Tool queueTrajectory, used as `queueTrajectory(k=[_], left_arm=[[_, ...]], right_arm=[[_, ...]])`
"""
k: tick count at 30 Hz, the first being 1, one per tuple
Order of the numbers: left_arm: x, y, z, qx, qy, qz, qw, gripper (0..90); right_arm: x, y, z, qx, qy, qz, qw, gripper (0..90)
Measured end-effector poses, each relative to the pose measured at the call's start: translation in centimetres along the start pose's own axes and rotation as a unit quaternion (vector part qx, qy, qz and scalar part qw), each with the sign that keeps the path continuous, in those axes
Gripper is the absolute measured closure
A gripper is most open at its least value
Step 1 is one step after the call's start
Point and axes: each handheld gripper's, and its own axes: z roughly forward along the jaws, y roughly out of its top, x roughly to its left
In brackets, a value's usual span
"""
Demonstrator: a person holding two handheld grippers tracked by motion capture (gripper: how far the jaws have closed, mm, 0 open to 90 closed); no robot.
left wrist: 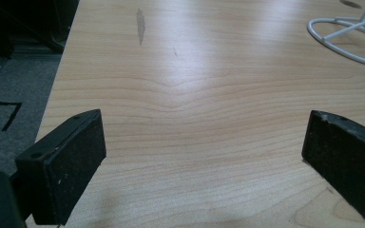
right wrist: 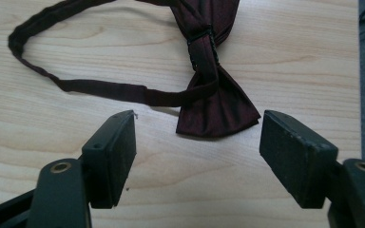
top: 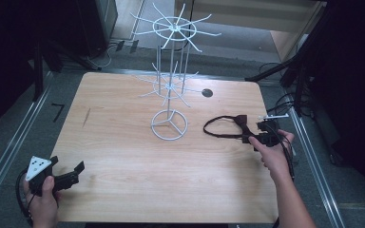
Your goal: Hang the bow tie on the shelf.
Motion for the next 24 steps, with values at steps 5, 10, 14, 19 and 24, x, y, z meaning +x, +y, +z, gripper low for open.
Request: queueTrajectory(k=[5, 10, 14, 19, 24], left_arm=[[0.0, 0.0, 0.0, -0.001, -0.001, 0.0, 1.0, 1.4], [0.0, 0.0, 0.0, 0.0, -0.002, -0.001, 1.0, 1.4], [0.0, 0.0, 0.0, 0.001, -0.003, 0.0, 1.0, 1.4], [0.0, 0.0, 0.0, 0.001, -0.004, 0.0, 1.0, 1.4], [0.0, 0.0, 0.0, 0.001, -0.006, 0.0, 1.0, 1.4]], right_arm=[[-0.3, 1.5, 1.6, 0.034, -0.001, 0.004, 0.9994, 23.9], [-0.6, 2.2, 2.3, 0.043, -0.003, -0.003, 0.9991, 13.7], [-0.7, 3.0, 3.0, 0.068, 0.012, -0.008, 0.9976, 13.1], [-0.1, 3.4, 4.4, 0.09, 0.0, -0.038, 0.9952, 8.1], [0.2, 3.5, 5.6, 0.092, -0.013, -0.042, 0.9948, 6.7]])
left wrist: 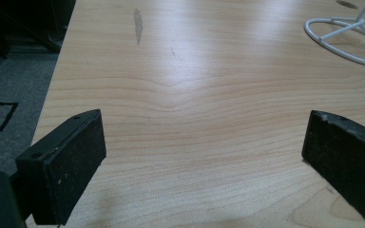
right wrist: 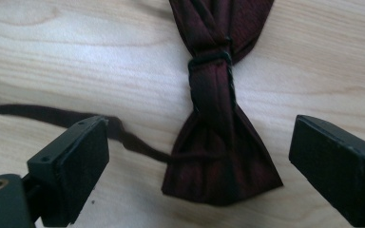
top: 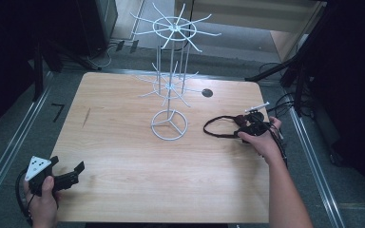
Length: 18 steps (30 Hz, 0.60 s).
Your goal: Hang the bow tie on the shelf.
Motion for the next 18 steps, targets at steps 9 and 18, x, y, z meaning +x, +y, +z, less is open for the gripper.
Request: queueTrajectory(k=[9, 18], left_arm=[[0.0, 0.0, 0.0, 0.001, -0.003, 0.001, 1.0, 1.4], [0.0, 0.0, 0.1, 0.003, -0.003, 0.001, 1.0, 1.4]], right_arm=[[1.3, -0.1, 1.3, 0.007, 0.008, -0.047, 0.9988, 5.3], [0.9, 0.0, 0.5, -0.019, 0.016, -0.016, 0.9996, 46.3]])
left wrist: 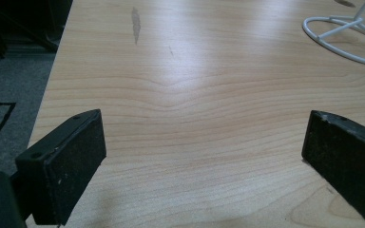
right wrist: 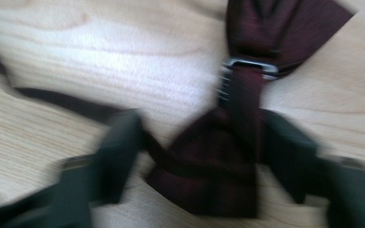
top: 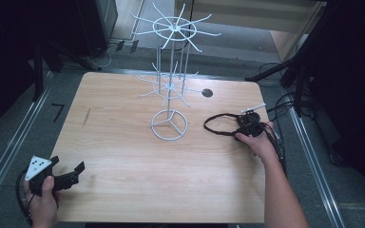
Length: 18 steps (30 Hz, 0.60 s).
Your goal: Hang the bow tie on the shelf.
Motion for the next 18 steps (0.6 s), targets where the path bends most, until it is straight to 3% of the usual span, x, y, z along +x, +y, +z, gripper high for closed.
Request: queueTrajectory(k=[2, 3, 4, 5, 7, 11, 18], left_arm=[[0.0, 0.0, 0.0, 0.0, -0.001, 0.001, 1.0, 1.5], [0.0, 0.0, 0.0, 0.0, -0.001, 0.001, 1.0, 1.5], [0.0, 0.0, 0.0, 0.001, -0.001, 0.002, 1.0, 1.4], [0.0, 0.0, 0.0, 0.0, -0.001, 0.002, 1.0, 1.4], [0.0, 0.0, 0.0, 0.0, -0.001, 0.001, 1.0, 1.4], [0.0, 0.0, 0.0, 0.001, -0.002, 0.001, 1.0, 1.4], [0.0, 0.0, 0.0, 0.001, -0.002, 0.002, 1.0, 1.4]], right_arm=[[0.2, -0.1, -0.1, -0.008, 0.001, -0.003, 1.0, 57.9], [0.2, -0.1, -0.1, -0.008, 0.001, -0.003, 1.0, 57.9], [0.4, -0.2, -0.2, -0.012, 0.001, 0.002, 0.9999, 67.4], [0.4, -0.2, -0.2, -0.012, 0.001, 0.002, 0.9999, 67.4], [0.6, -0.2, -0.3, -0.013, -0.005, 0.001, 0.9999, 75.9], [1.3, -0.6, -0.4, -0.03, -0.022, -0.012, 0.9992, 82.1], [1.8, -1.5, -0.5, -0.069, -0.005, -0.003, 0.9976, 82.9]])
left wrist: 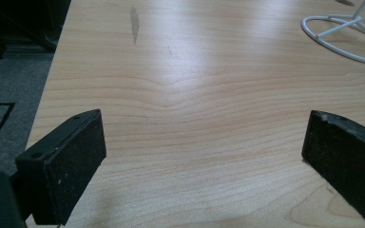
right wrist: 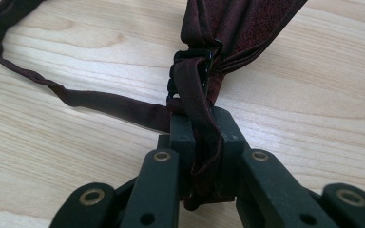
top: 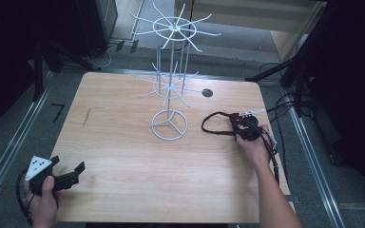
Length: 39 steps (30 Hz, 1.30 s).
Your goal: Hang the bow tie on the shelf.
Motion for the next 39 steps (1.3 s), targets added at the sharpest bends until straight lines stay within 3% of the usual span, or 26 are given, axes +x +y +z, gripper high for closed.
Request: queueTrajectory(k=[8, 9, 12, 18, 39], left_arm=[[0.0, 0.0, 0.0, -0.001, 0.001, 0.0, 1.0, 1.5], [0.0, 0.0, 0.0, -0.001, 0.001, 0.0, 1.0, 1.5], [0.0, 0.0, 0.0, -0.002, 0.0, 0.0, 1.0, 1.5], [0.0, 0.0, 0.0, -0.001, 0.0, 0.0, 1.0, 1.4], [0.0, 0.0, 0.0, -0.001, 0.003, 0.001, 1.0, 1.5]], right_arm=[[1.1, 0.1, -1.4, -0.047, 0.018, 0.012, 0.9987, 82.9], [1.4, 0.3, -2.0, -0.065, 0.023, 0.016, 0.9975, 82.9], [1.7, 0.3, -2.6, -0.08, 0.018, 0.013, 0.9965, 82.9], [2.4, 0.3, -4.4, -0.129, 0.024, 0.014, 0.9913, 82.9], [4.1, 0.3, -7.3, -0.198, 0.056, 0.021, 0.9783, 82.6]])
